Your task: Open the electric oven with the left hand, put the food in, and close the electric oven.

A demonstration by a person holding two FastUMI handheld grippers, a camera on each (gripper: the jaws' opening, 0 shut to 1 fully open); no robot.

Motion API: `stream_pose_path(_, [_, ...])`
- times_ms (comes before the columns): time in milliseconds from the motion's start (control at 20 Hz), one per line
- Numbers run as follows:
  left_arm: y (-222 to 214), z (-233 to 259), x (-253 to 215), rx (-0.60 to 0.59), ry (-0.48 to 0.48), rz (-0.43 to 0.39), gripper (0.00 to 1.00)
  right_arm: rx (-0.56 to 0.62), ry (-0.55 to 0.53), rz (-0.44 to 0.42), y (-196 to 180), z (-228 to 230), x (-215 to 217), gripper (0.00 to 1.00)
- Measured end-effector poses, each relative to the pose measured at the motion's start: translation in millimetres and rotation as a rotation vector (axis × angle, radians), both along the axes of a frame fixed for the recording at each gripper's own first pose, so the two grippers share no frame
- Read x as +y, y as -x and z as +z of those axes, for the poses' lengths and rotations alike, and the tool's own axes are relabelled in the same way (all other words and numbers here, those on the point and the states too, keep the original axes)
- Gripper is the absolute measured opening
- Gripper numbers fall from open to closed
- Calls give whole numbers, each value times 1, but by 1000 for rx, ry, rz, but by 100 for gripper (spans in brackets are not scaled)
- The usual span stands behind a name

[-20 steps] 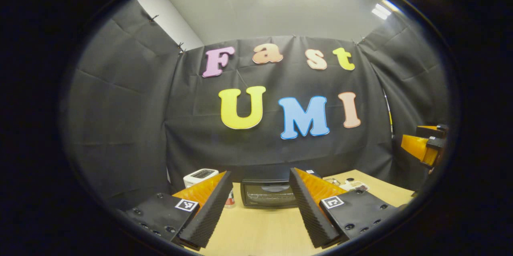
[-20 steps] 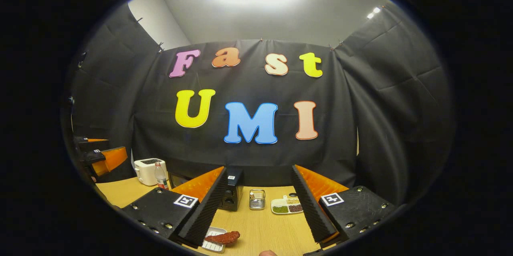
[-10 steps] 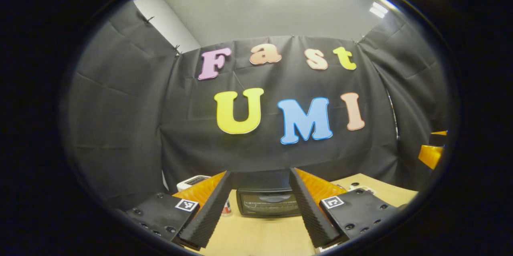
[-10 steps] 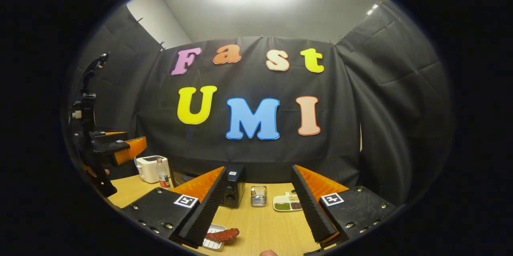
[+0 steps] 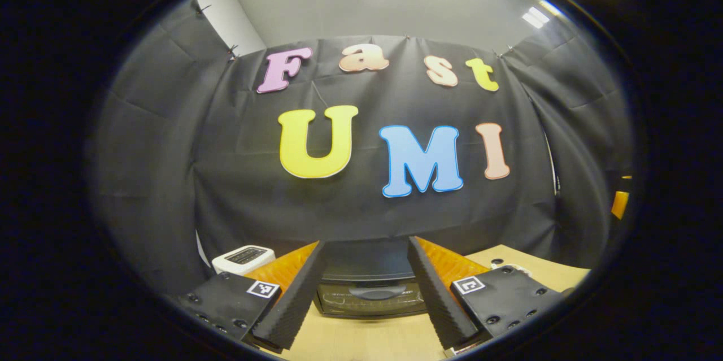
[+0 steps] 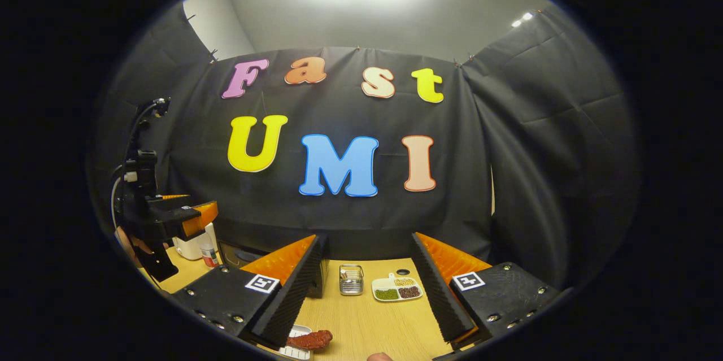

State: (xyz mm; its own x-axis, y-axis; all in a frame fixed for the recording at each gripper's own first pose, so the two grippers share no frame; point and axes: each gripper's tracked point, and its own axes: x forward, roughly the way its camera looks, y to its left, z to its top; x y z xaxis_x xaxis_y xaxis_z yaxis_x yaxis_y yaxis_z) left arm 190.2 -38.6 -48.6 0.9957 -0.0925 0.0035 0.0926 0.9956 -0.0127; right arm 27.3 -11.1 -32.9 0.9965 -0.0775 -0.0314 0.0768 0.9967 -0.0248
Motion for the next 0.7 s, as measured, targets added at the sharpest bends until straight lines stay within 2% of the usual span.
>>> stream_pose_path(50, [-11,-5,0,3,-2,-7,100,7,8,-11,-3,-2,0,96])
stream_pose_path(350, [-66,-45,-6,49,-10,-45,100,51,30,-80,-9,-13,-1,96])
stream_pose_path(450, [-81,-61,-10,71,-9,-57,91,68,42,-100,-11,-17,-1,96])
stream_pose_path(500, [-88,-70,-11,84,-9,-64,96,76,48,-109,-11,-18,-1,96])
stream_pose_path(700, [-110,-105,-21,140,-14,-93,99,103,61,-141,-14,-24,-2,96])
